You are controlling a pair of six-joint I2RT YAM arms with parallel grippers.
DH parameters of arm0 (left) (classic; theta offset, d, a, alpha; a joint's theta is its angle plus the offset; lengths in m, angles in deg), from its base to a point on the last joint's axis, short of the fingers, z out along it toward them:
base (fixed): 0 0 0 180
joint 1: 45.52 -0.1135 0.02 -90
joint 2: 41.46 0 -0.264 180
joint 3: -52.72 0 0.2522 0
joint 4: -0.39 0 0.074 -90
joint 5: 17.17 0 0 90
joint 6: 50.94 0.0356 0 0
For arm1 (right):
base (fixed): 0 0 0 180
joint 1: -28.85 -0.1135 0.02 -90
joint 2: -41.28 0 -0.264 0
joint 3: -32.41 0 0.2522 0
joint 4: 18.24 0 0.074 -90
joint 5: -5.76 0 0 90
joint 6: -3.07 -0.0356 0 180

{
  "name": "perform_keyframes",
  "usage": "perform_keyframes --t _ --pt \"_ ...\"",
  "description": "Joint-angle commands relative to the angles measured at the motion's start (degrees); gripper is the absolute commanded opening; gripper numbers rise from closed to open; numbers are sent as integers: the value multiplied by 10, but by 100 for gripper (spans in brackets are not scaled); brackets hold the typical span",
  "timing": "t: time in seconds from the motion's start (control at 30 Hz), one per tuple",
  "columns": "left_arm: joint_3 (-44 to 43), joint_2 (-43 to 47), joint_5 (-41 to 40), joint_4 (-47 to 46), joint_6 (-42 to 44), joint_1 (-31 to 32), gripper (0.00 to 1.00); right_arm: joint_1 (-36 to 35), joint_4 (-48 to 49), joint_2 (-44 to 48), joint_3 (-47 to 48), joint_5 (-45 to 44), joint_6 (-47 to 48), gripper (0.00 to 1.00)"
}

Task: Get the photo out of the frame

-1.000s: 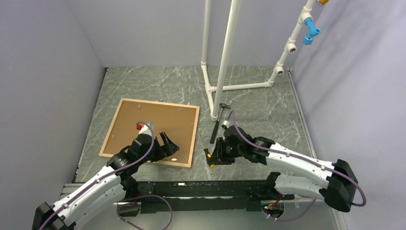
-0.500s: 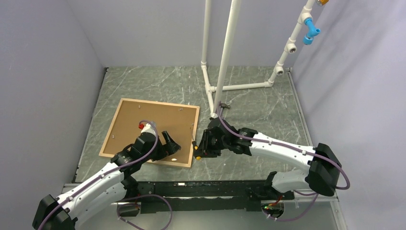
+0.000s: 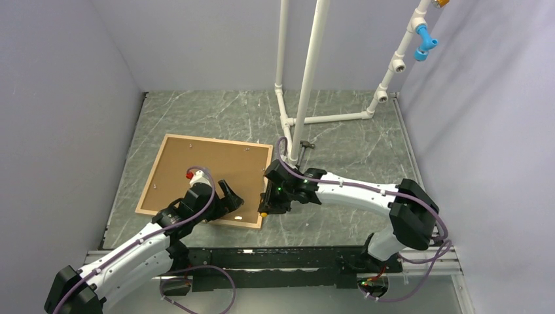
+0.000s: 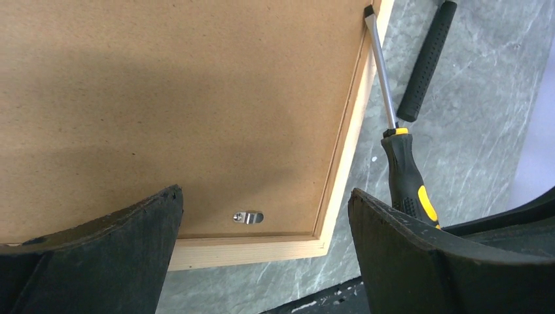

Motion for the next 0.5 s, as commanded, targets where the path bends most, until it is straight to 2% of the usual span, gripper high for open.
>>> perform_keyframes --t 0.0,0.3,0.47 --pt "-12 -4 -35 14 -6 -2 99 -7 -26 -18 34 -25 -26 0" --pt "4 0 -47 30 -13 -2 99 1 -9 -44 40 -58 -6 0" --pt "12 5 -52 39 -15 -3 99 50 63 -59 9 -13 44 0"
